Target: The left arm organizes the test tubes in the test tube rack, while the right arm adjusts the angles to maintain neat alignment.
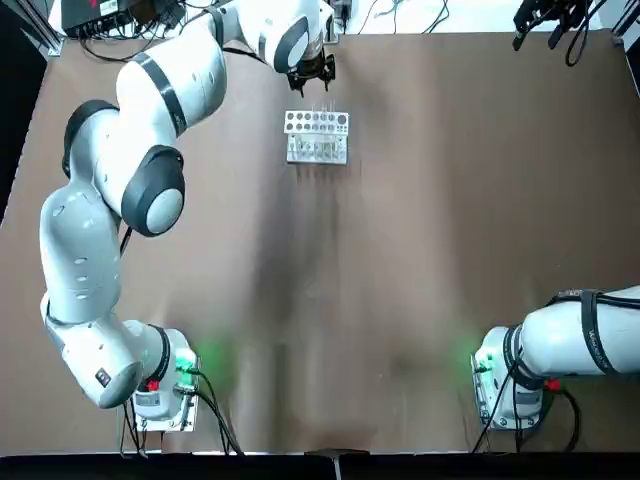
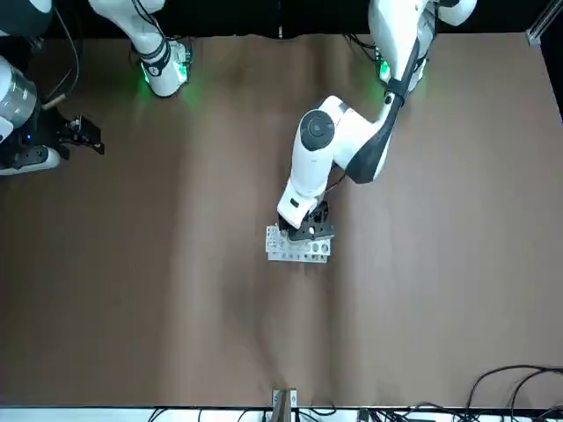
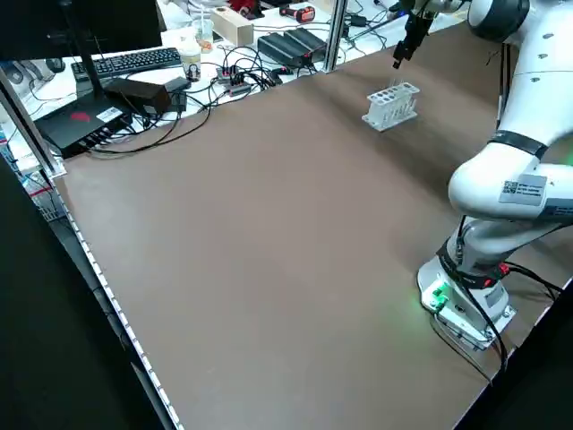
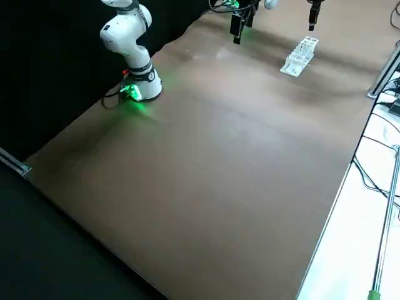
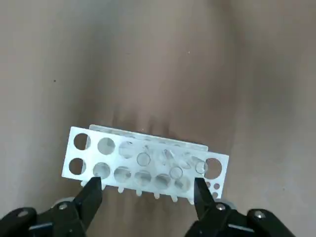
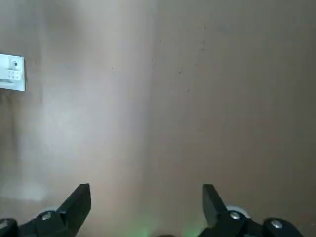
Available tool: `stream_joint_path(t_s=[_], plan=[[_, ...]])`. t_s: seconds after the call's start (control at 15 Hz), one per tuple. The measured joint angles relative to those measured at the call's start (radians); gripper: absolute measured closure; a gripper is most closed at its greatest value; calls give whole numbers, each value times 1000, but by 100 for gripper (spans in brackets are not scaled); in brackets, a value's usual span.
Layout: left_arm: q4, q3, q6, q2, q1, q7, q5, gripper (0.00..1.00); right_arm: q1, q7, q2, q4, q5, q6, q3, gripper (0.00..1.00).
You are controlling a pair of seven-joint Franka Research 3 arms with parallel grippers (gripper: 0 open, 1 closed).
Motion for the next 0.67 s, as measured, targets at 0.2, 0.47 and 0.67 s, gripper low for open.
stream_joint_path(t_s=[0.2,0.47,0.67], plan=[[5,6,-3,-29,16,20,0,5,0,0,0,0,0,0,0,0],[7,7,-225,-161,97,213,1,0,7,-5,0,-2,1,-1,2,0],[6,7,-438,-280,163,393,1,0,71,-8,7,-10,3,-2,6,0]])
